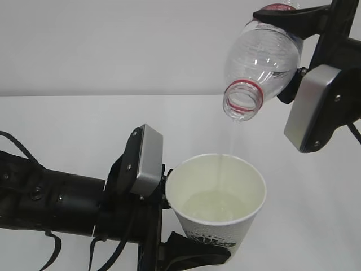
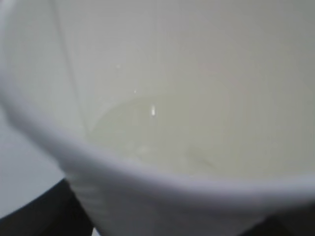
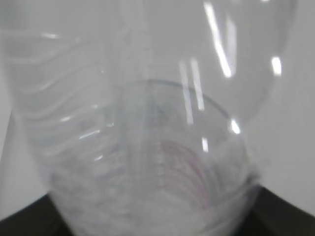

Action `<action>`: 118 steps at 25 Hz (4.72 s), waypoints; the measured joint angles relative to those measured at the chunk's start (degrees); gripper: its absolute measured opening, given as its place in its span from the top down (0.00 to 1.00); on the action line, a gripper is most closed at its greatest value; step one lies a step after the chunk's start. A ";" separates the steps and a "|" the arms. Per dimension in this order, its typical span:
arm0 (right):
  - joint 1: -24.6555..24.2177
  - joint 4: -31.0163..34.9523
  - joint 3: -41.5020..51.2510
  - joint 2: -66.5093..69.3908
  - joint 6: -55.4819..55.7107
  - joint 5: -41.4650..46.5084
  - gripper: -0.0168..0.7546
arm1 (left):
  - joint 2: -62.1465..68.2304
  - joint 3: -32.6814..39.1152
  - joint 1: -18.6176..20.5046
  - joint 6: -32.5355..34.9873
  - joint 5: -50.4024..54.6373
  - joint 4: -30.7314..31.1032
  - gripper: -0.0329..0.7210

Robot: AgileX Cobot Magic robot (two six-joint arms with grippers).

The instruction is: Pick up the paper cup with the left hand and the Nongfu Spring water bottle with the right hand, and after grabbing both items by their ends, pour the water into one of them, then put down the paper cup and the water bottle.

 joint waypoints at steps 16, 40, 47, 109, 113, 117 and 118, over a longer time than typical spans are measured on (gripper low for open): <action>0.00 0.94 0.00 0.00 0.00 -1.08 0.38 | 0.00 0.00 -1.83 0.00 -0.11 -0.12 0.25; 0.00 1.03 0.00 0.00 -0.86 -1.08 0.38 | 0.00 0.00 -1.83 0.00 -0.11 -0.12 0.25; 0.00 0.92 0.00 0.00 -1.23 -1.08 0.38 | 0.00 0.00 -1.83 0.00 -0.11 -0.12 0.25; 0.00 0.92 -0.03 0.00 -2.36 -1.48 0.38 | 0.00 0.00 -1.83 0.00 0.68 -0.12 0.25; 0.00 1.02 -0.03 0.00 -2.50 -1.48 0.38 | 0.00 0.00 -1.83 0.00 0.80 -0.12 0.25; 0.00 1.12 -0.03 0.00 -2.50 -1.48 0.38 | 0.00 0.00 -1.83 0.00 0.91 -0.12 0.25; 0.00 1.12 -0.03 0.00 -2.50 -1.48 0.38 | 0.00 0.00 -1.83 0.00 0.91 -0.12 0.25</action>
